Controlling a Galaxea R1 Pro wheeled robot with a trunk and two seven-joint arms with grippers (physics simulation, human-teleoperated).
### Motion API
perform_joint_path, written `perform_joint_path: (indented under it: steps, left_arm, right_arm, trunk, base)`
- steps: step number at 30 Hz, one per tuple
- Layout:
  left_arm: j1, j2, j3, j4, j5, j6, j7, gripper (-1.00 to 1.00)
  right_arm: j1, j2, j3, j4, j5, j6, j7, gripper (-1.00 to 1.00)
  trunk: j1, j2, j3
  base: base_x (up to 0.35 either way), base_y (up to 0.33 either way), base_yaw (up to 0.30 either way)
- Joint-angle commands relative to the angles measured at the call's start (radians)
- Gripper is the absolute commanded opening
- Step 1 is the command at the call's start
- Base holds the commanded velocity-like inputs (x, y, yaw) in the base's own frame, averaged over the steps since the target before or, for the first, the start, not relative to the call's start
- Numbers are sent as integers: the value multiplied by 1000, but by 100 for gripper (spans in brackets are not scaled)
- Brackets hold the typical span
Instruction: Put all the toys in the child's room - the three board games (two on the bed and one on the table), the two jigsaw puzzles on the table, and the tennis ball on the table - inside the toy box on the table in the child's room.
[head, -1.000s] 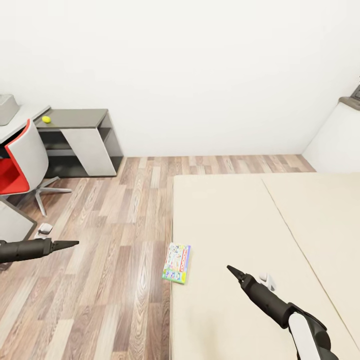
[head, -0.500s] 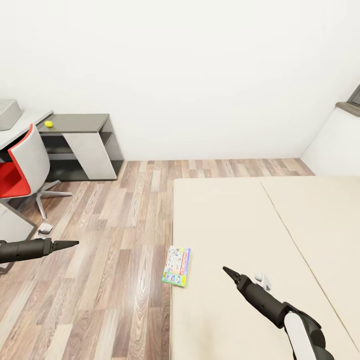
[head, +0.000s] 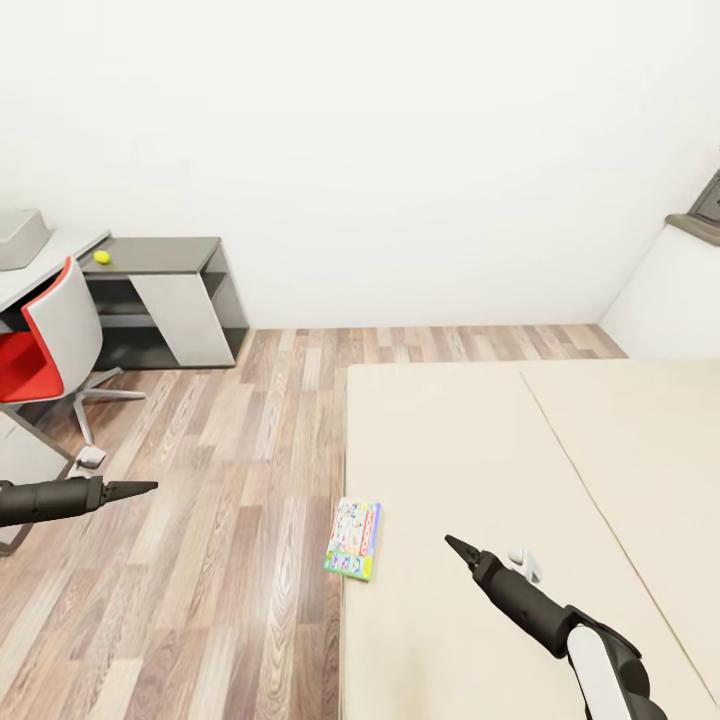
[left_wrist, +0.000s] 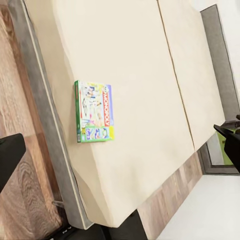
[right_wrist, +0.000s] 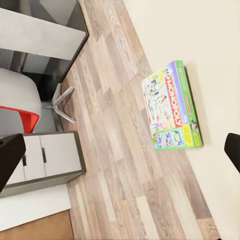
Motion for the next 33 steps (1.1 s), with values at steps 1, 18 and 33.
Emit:
perform_joint_path:
  steps: [1,18,33]
  left_arm:
    - [-1,-1,4,0,-10,11,-8,100]
    - [-1,-1,4,0,-10,10,-8,100]
    - [-1,-1,3,0,-10,10,-8,100]
  right_arm:
    - [-1,1,-3,-1,1,7,4,100]
    - [-1,4,-3,9,1,7,4,100]
    - [-2,5,-1,14,1,7,4,100]
  trunk:
    - [1,-2,0]
    - [1,-2,28]
    - [1,-2,53]
  base:
    - [0,0,0]
    - [0,0,0]
    - [0,0,0]
